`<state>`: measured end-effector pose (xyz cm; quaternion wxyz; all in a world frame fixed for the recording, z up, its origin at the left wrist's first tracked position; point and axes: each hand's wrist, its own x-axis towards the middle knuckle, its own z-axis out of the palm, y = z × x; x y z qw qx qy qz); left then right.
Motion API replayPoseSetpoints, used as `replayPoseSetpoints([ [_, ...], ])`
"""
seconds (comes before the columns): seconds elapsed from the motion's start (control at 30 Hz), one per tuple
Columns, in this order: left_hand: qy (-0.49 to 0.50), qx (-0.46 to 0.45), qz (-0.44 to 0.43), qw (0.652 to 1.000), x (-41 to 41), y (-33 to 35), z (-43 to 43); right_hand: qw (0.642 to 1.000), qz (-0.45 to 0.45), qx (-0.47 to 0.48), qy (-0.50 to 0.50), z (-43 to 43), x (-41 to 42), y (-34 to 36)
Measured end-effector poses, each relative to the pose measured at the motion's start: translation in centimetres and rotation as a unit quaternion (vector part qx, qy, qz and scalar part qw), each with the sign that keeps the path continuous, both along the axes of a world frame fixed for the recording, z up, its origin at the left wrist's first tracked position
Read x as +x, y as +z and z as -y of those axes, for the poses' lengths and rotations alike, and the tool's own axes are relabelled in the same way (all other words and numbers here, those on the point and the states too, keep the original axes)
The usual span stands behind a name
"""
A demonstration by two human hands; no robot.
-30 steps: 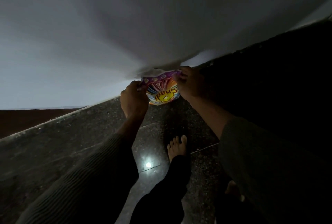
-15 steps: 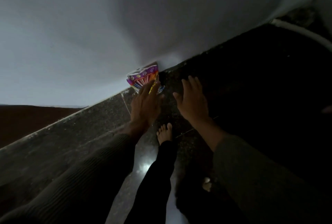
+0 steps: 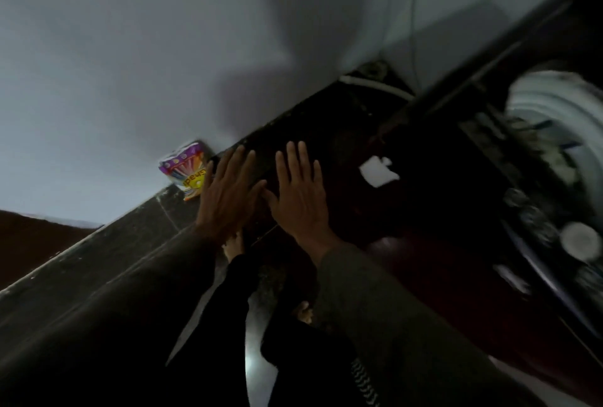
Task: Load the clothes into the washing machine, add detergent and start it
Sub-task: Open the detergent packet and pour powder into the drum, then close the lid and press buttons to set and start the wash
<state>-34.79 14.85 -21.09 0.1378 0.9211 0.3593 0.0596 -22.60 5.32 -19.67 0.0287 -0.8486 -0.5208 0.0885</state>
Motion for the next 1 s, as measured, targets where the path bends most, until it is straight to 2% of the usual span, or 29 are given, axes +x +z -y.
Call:
replayPoseSetpoints([
  [0.2,-0.011,0.031,0.034,0.999,2.0,8.6,2.2,0.996,0.062,0.049,-0.045,3.3,1.8,9.5],
  [0.4,-0.078,0.097,0.1,0.987,5.3,16.4,4.2,0.983,0.111,0.085,-0.115,6.8,3.4,16.0],
  [0.7,-0.18,0.104,0.138,0.968,12.6,22.4,9.8,0.966,0.104,0.105,-0.211,13.5,7.1,21.0],
  [1.0,-0.324,0.093,0.164,0.927,21.9,24.9,14.2,0.923,0.112,0.112,-0.35,19.9,12.5,22.8],
])
